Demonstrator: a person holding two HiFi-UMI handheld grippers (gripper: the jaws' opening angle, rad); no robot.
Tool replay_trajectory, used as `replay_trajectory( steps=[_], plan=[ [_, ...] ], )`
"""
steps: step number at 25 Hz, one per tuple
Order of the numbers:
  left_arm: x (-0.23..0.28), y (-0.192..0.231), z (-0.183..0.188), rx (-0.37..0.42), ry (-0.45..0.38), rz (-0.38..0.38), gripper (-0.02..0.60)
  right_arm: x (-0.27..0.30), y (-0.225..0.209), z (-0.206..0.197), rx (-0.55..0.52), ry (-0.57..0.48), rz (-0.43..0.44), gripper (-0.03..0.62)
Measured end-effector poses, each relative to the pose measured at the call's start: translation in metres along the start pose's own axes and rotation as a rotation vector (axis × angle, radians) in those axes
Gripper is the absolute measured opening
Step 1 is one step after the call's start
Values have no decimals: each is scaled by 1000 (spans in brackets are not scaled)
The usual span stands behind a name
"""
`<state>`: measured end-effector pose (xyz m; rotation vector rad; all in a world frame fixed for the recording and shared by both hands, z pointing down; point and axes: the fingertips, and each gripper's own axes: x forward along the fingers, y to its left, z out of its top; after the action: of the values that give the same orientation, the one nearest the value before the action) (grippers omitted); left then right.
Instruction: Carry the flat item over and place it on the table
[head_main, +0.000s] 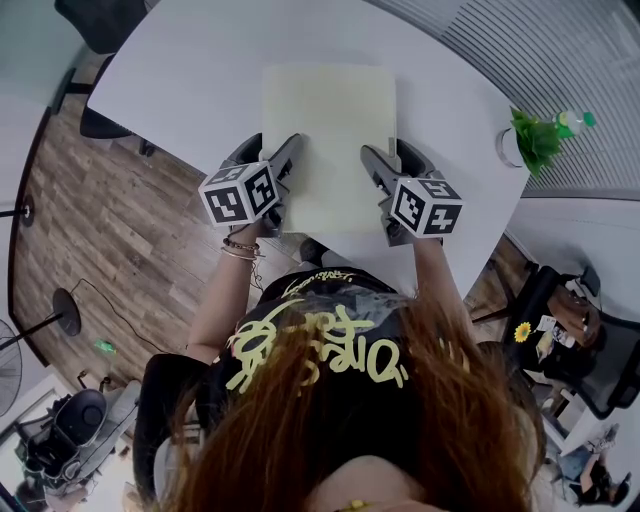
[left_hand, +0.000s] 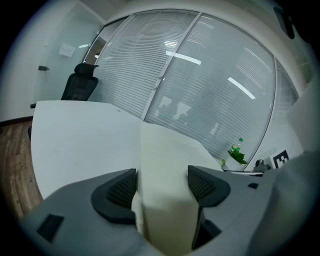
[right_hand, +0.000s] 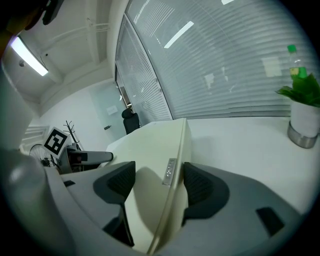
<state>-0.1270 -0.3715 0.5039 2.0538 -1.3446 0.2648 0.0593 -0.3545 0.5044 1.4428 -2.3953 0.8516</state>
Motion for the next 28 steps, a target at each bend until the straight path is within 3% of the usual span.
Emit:
replay_trajectory(
  steps=[28],
  plan=[
    [12,11,-6,-22,71,41,321,9,-3,-6,9,55,-12,307]
  ],
)
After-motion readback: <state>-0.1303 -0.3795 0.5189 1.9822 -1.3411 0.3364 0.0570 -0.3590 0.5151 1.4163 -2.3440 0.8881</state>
